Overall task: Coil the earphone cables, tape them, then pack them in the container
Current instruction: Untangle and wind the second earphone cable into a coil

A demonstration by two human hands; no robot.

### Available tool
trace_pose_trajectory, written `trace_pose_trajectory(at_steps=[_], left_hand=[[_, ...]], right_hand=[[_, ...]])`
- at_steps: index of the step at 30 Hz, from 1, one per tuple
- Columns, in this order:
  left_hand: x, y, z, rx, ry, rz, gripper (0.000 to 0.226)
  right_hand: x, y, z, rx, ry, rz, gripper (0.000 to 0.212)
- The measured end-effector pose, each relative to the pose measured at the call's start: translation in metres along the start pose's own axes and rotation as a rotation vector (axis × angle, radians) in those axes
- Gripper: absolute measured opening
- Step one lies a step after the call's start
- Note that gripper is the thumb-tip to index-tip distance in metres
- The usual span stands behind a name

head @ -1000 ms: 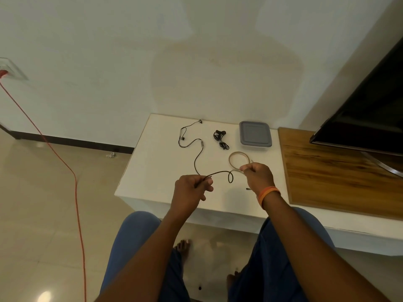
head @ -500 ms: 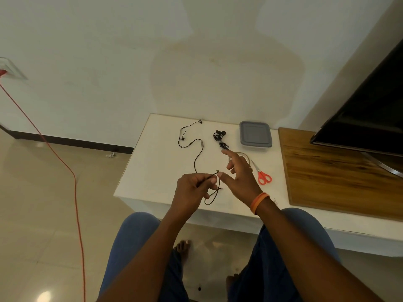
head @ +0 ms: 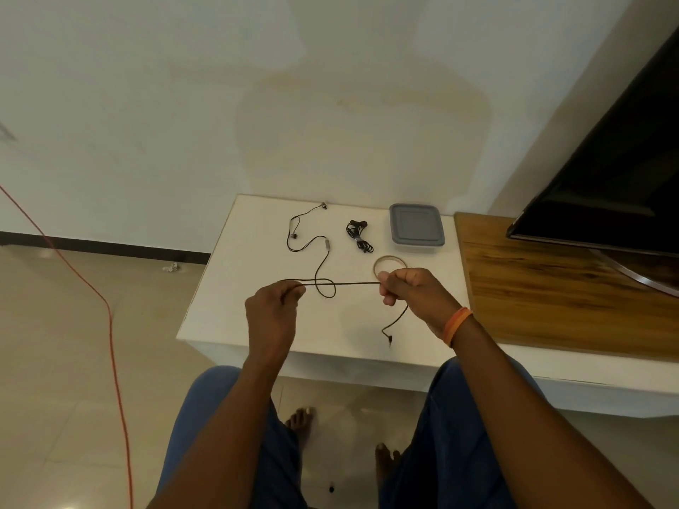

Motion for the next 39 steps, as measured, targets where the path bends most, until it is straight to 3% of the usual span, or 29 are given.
trace_pose_trajectory(at_steps=[5,8,11,13,15,20,22,24,27,29,32,35,36,37,39], left_hand=[[0.006,-0.008,0.001,-0.007,-0.015,-0.073,0.015],[0.015,-0.017,0.005,-0.051,-0.136,-0.138,0.015],[0.027,-0.015,0.018,-0.157,-0.252,-0.064,0.04],[0.032,-0.004,0.027,-0.091,-0.253,-0.028,0.047],[0.035,0.01,0.035,0.011,-0.253,0.015,0.037],[0.052,0.031,0.069,0.199,-0.532,0.077,0.044],[0.058,0.033,0.076,0.233,-0.543,0.076,0.028],[0.06,0.036,0.077,0.136,-0.571,0.155,0.017],[0.058,0.038,0.074,-0.188,-0.599,0.368,0.022],[0.056,0.036,0.07,-0.343,-0.596,0.467,0.024],[0.053,0.031,0.067,-0.436,-0.581,0.451,0.027],[0.048,0.028,0.063,-0.45,-0.566,0.423,0.028],[0.047,0.027,0.062,-0.461,-0.57,0.435,0.028],[0.047,0.027,0.062,-0.481,-0.58,0.455,0.028],[0.046,0.029,0.061,-0.523,-0.614,0.502,0.03]], right_hand=[[-0.003,-0.002,0.001,0.199,-0.055,-0.411,0.032],[-0.004,-0.002,0.0,0.209,-0.079,-0.525,0.033],[0.002,-0.003,-0.001,0.223,-0.081,-0.556,0.03],[0.007,-0.001,-0.002,0.254,-0.056,-0.598,0.027],[0.011,0.003,-0.003,0.314,-0.03,-0.701,0.021],[0.027,0.008,-0.001,0.432,-0.045,-0.959,0.02],[0.03,0.008,0.0,0.44,-0.043,-1.011,0.022],[0.029,0.009,0.001,0.458,0.008,-0.984,0.022],[0.016,0.018,0.002,0.516,0.153,-0.817,0.02],[0.007,0.026,0.003,0.567,0.198,-0.634,0.019],[0.002,0.031,0.011,0.57,0.211,-0.243,0.023],[0.0,0.019,0.009,0.205,0.346,0.271,0.026],[0.003,0.012,0.007,0.065,0.383,0.308,0.026],[0.007,0.007,0.007,-0.022,0.368,0.243,0.022],[0.02,-0.002,0.006,-0.082,0.164,0.001,0.012]])
Point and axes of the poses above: each hand's wrist, its own z-axis away from the middle knuckle, its own x-axis out of the palm, y = z × x, the point moved 5 cm from there along -z, towards the middle knuckle, and after that the axes turned 14 degrees about y, right-handed, at the moved point
